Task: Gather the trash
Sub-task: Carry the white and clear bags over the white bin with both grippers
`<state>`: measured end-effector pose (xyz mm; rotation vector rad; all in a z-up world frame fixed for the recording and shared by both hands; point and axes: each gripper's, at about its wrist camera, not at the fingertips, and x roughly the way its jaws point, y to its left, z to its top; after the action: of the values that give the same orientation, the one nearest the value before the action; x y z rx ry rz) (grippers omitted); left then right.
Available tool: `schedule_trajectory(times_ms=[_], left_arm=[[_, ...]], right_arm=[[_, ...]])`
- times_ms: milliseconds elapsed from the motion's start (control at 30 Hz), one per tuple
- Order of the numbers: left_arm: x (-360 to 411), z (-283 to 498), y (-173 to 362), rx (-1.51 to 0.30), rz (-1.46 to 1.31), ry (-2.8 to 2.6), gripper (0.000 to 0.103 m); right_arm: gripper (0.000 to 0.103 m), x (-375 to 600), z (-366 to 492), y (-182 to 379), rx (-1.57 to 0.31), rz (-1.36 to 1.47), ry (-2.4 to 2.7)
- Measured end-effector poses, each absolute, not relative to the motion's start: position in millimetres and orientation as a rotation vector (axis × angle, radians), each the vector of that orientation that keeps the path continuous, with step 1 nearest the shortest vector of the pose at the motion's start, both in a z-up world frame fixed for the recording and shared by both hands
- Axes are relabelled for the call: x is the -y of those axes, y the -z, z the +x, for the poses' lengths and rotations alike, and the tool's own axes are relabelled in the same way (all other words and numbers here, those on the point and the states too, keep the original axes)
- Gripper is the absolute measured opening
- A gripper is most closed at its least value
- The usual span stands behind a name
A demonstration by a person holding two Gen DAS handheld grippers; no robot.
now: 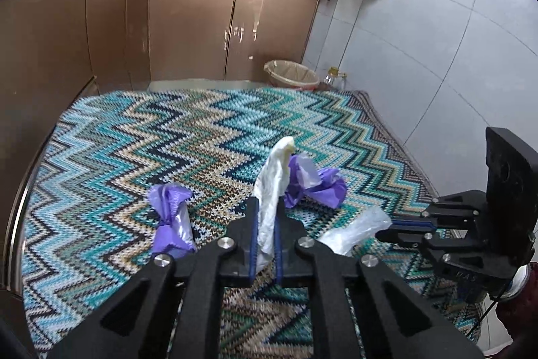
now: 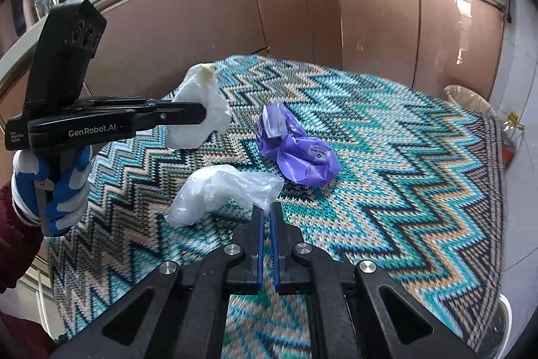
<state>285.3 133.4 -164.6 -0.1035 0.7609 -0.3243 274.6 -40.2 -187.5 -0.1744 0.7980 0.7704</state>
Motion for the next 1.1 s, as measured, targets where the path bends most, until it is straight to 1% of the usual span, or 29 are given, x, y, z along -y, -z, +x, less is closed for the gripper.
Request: schedule_trajectory(times_ms=[333, 600, 733, 867, 1100], left_arm=[[-113, 246, 125, -0.686, -0.080, 0.337, 0.007], [-59, 229, 95, -0.650, -0.048, 0.413, 0.007], [-14, 227, 84, -0.652, -0.033, 0.485, 0.007], [52, 231, 80, -0.667, 0.016, 0.575, 0.007], [164, 246, 99, -0.739, 0.093, 0.708, 0.007]], right_arm=[[0.004, 83, 234, 143, -0.688, -0.115, -0.702], [0.004, 147, 197, 114, -0.607, -0.044, -0.592], [0.004, 198, 180, 105, -0.577, 0.002, -0.508], [0.004, 250, 169, 104, -0.562, 0.049, -0.412], [0.004, 347, 159, 119, -0.574, 0.124, -0.200]])
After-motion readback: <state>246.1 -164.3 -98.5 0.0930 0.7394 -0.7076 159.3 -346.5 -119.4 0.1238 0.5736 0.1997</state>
